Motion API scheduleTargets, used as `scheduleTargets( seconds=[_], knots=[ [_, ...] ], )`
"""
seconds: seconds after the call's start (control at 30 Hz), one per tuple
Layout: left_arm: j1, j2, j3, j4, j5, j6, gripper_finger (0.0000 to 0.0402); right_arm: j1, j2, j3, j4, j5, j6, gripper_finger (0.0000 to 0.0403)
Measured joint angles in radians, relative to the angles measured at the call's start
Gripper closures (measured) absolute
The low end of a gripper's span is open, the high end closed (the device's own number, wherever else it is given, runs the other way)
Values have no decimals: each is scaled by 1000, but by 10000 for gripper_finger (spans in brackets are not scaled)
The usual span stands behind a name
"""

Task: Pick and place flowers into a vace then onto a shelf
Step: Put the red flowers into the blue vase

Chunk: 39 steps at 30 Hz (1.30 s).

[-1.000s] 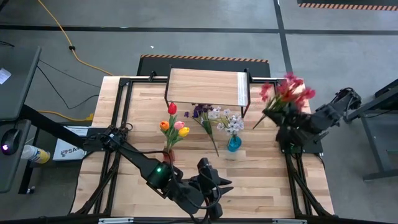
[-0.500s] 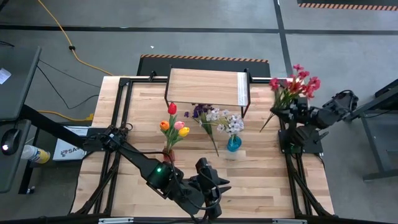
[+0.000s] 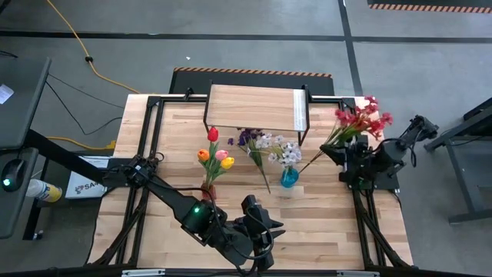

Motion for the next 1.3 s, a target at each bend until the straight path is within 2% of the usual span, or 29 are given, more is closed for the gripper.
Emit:
scheduleTargets(
  seconds=[0.43, 0.77, 0.97, 1.3],
  knots=[
    [0, 0, 0, 0, 2, 0, 289, 0, 16, -76, 67, 21, 34, 403],
    [0, 0, 0, 1, -5, 0, 289, 0, 185, -83, 226, 53, -29, 403],
    [0, 0, 0, 2, -7, -2, 289, -14, 246, -83, 255, 75, -65, 403],
    [1, 0, 0, 1, -8, -2, 289, -101, 320, -82, 257, -50, -60, 403]
  ],
)
